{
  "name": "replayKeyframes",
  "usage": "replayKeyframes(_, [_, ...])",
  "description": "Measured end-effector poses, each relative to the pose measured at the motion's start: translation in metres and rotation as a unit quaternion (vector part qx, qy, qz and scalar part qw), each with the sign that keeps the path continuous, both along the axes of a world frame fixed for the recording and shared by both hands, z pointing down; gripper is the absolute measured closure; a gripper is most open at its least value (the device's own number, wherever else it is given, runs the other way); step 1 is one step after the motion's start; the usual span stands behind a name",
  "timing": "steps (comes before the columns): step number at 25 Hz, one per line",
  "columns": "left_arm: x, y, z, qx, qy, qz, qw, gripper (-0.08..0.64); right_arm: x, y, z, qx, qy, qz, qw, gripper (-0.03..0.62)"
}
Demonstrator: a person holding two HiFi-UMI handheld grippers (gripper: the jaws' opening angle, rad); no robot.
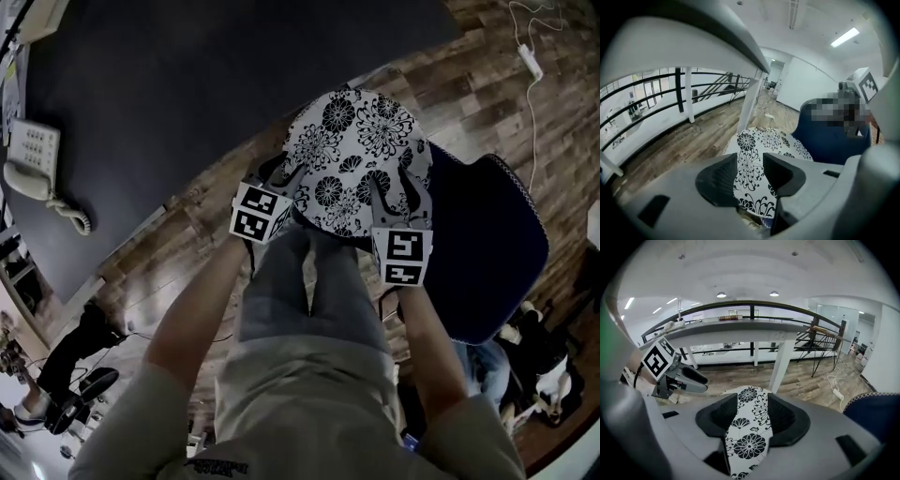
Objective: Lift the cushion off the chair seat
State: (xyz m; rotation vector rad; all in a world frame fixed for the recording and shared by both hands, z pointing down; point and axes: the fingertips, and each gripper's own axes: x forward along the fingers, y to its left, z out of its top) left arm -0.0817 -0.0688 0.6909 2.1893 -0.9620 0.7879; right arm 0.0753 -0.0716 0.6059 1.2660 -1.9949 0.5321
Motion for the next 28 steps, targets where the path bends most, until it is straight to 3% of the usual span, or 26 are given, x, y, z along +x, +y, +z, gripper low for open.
replayKeyframes(12, [-0.019, 0.048, 0.141, -0.124, -0.016, -0.028, 0.9918, 0.328, -0.004, 0.037, 0.146, -0.056, 0.049, -0.07, 0.995, 0.411])
replayKeyframes(22, [-0.007, 0.055, 0.172, -0.145, 0.015, -0.011, 0.9893, 0.333, 0.01, 0.075, 0.209, -0.122, 0.043, -0.052, 0.99, 0.411])
replayKeyframes(24, [-0.006, 0.053, 0.17, -0.139, 0.016, 0.003, 0.9901, 0.379, 0.012, 0.077, 0.214, -0.126, 0.044, -0.049, 0.99, 0.411])
replayKeyframes(26, [-0.005, 0.051, 0.165, -0.122, 0.005, 0.018, 0.9924, 0.54, 0.018, 0.076, 0.214, -0.125, 0.041, -0.033, 0.991, 0.411])
replayKeyframes(28, [-0.004, 0.048, 0.161, -0.115, 0.002, 0.019, 0.9931, 0.552, 0.025, 0.073, 0.213, -0.126, 0.033, -0.005, 0.991, 0.411])
